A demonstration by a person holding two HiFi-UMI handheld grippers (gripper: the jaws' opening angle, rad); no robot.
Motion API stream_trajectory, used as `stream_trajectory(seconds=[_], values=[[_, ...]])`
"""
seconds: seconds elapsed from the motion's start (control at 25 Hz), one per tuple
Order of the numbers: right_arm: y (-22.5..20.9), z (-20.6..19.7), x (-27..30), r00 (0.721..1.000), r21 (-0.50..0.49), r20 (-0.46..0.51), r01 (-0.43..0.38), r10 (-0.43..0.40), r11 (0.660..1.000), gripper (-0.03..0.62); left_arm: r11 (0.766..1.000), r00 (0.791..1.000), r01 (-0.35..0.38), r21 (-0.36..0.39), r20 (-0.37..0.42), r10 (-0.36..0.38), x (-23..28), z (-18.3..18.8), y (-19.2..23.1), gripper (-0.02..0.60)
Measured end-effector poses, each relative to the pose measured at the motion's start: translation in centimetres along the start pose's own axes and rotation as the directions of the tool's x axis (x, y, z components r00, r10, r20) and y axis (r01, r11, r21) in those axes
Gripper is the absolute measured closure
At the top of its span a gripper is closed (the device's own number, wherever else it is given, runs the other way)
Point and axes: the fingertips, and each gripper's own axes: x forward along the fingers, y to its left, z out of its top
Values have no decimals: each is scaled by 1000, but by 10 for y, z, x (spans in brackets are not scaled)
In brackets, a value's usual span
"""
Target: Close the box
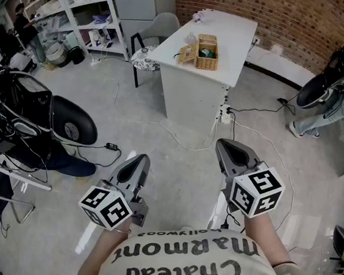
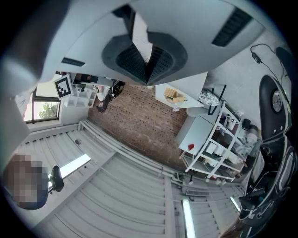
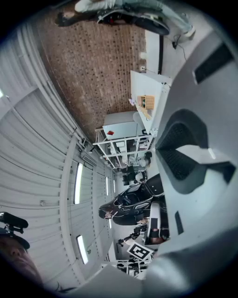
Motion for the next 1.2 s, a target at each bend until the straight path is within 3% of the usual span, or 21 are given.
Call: stream_trajectory(seconds=[0.36,0.68,1.0,1.2], values=[[-14,-16,10,1000,10,-2,-12,12,1000,591,1000,1000,-21,-18,-4,21,8,-18,8,580],[-26,-26,57,999,72,-41,17,-14,997,591,1000,1000,-8,-9,-9,8,33,-10,48,580],[-37,-2,146,999,90,-42,35,-31,995,591,999,1000,1,-41,-21,-2,83,32,120,580],[-45,26,194,998,115,-14,61,-59,992,591,999,1000,28,-24,-3,-29,114,73,159,580]])
